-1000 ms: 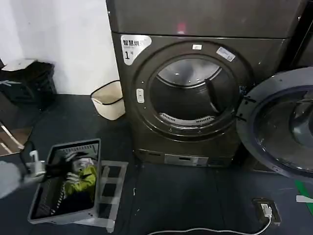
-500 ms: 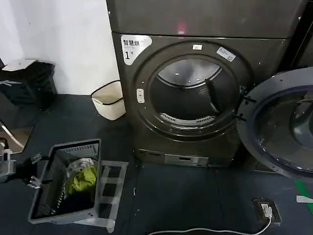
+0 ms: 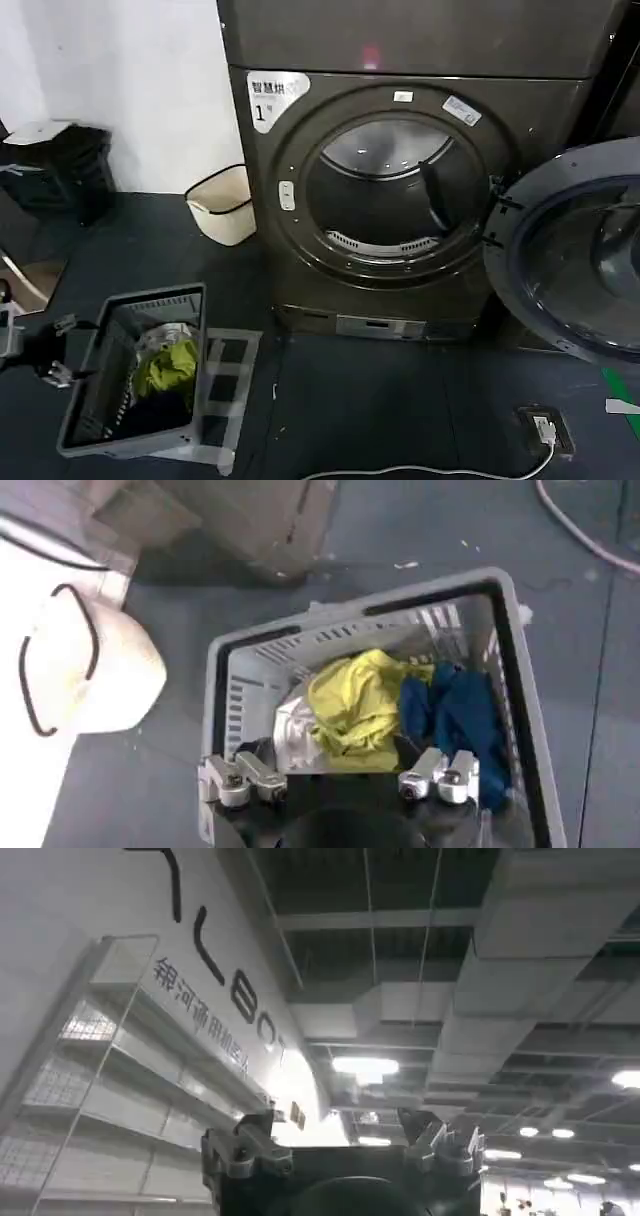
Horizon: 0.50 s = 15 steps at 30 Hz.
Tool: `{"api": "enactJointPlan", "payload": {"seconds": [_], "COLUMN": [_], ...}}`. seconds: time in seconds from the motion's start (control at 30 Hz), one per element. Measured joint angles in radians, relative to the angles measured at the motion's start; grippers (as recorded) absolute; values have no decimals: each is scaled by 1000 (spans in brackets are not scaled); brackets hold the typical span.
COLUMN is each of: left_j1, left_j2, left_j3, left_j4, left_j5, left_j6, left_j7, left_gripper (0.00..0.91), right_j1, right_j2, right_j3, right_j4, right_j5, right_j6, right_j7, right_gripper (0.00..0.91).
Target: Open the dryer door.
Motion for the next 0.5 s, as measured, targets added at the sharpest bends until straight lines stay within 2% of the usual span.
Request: {"api": "enactJointPlan", "payload": {"seconds": [0.5], "left_j1": [0], "left_j2": [-18], "left_j3": [-8], "left_j4": [18], "left_j5": [47], "left_j6": [-5], "left_j7": [17], "left_gripper": [907], "right_j1": [-20], "right_j2": [7], "right_j3": [19], "right_j4": [-7], "right_j5": [1], "right_j6": [9], "right_j7": [-7], "right_gripper": [907]}}
